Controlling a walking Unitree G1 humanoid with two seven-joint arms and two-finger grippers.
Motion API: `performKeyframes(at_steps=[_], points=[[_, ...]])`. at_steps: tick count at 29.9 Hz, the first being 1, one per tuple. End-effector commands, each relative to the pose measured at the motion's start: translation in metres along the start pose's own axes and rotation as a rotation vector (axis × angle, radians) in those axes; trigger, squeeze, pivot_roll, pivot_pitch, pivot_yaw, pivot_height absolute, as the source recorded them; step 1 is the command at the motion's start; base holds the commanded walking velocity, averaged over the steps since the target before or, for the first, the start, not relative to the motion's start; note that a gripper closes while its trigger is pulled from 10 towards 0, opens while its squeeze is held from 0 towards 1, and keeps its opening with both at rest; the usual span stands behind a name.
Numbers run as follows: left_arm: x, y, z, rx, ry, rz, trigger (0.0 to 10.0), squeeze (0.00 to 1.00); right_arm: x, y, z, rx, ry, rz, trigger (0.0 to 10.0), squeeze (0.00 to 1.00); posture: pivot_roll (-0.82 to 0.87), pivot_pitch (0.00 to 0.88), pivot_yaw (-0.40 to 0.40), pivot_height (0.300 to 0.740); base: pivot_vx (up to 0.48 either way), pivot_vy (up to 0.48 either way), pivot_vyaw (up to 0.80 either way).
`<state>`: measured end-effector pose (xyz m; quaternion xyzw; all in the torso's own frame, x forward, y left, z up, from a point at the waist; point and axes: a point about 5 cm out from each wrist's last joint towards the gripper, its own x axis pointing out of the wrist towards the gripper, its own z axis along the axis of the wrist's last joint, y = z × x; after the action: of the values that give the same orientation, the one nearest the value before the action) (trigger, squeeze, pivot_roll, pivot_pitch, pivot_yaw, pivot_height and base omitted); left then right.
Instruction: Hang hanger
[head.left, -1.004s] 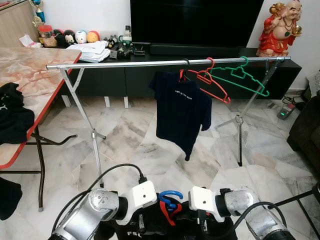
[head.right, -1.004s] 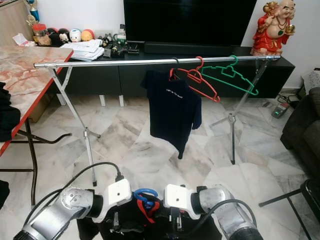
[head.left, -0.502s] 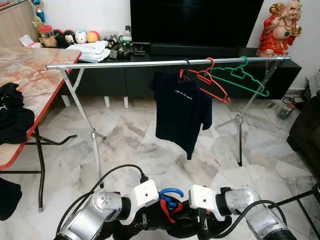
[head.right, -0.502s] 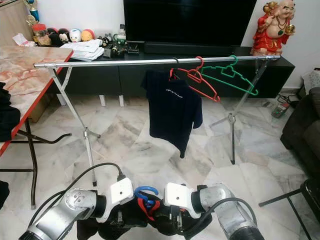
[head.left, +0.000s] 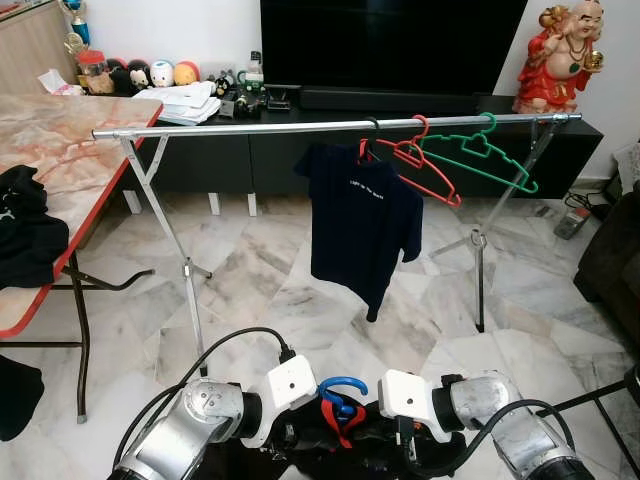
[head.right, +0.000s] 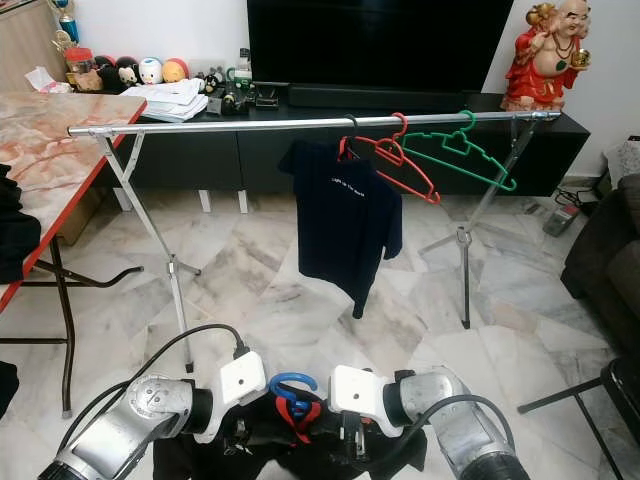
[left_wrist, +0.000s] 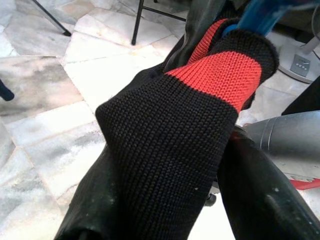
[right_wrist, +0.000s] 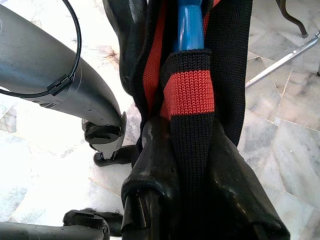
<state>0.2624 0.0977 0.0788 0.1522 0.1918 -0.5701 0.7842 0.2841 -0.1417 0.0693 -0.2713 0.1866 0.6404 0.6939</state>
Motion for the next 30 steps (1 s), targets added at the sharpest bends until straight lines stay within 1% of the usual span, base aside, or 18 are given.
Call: performKeyframes(at_steps=[1, 9, 13, 17, 25, 26, 27, 28, 29, 30], points=[[-0.0016, 0.0038, 0.0089, 0.032, -0.027, 0.003, 0.0, 0.0, 0.0009, 0.0032, 0.0046, -0.02, -0.021, 0.029, 0.0, 0.0, 0.05, 0.055, -0.029, 0.74, 0.0, 0.0, 0.0], [-0.003, 0.0022, 0.0103, 0.047, -0.026, -0.02, 0.0, 0.0, 0.0009, 0.0042, 0.0045, -0.014, -0.024, 0.04, 0.0, 0.0, 0.05, 0.046, -0.027, 0.74, 0.0, 0.0, 0.0], [-0.0022, 0.0003, 0.0133, 0.055, -0.041, -0.03, 0.0, 0.0, 0.0008, 0.0045, 0.0047, -0.007, -0.027, 0.046, 0.0, 0.0, 0.05, 0.039, -0.027, 0.74, 0.0, 0.0, 0.0], [0.0012, -0.0052, 0.0148, 0.069, -0.05, -0.057, 0.0, 0.0, 0.0014, 0.0059, 0.0042, -0.004, -0.027, 0.057, 0.0, 0.0, 0.05, 0.035, -0.026, 0.74, 0.0, 0.0, 0.0], [0.002, -0.0052, 0.0152, 0.07, -0.06, -0.046, 0.0, 0.0, 0.0011, 0.0082, 0.0009, 0.01, -0.018, 0.064, 0.0, 0.0, 0.05, 0.028, -0.024, 0.74, 0.0, 0.0, 0.0], [0.002, -0.0045, 0.0158, 0.068, -0.064, -0.041, 0.0, 0.0, 0.0015, 0.0071, 0.0002, 0.015, -0.015, 0.052, 3.0, 0.0, 0.05, 0.025, -0.024, 0.74, 0.0, 0.0, 0.0], [0.0021, -0.0035, 0.0164, 0.067, -0.067, -0.035, 0.0, 0.0, 0.0022, 0.0061, -0.0007, 0.03, -0.015, 0.043, 4.9, 0.0, 0.05, 0.025, -0.024, 0.74, 0.0, 0.0, 0.0], [0.0023, -0.0034, 0.0163, 0.068, -0.067, -0.034, 0.0, 0.0, 0.0024, 0.0062, -0.001, 0.038, -0.017, 0.044, 4.9, 0.0, 0.05, 0.025, -0.023, 0.74, 0.0, 0.0, 0.0], [0.003, -0.003, 0.0158, 0.066, -0.067, -0.028, 0.0, 0.0, 0.0026, 0.0084, 0.0, 0.043, -0.028, 0.07, 10.0, 1.0, 0.05, 0.023, -0.022, 0.74, 0.0, 0.0, 0.0], [0.0036, -0.0028, 0.0152, 0.064, -0.067, -0.024, 0.0, 0.0, 0.0029, 0.0107, 0.0011, 0.048, -0.04, 0.095, 10.0, 1.0, 0.05, 0.024, -0.022, 0.74, 0.0, 0.0, 0.0]])
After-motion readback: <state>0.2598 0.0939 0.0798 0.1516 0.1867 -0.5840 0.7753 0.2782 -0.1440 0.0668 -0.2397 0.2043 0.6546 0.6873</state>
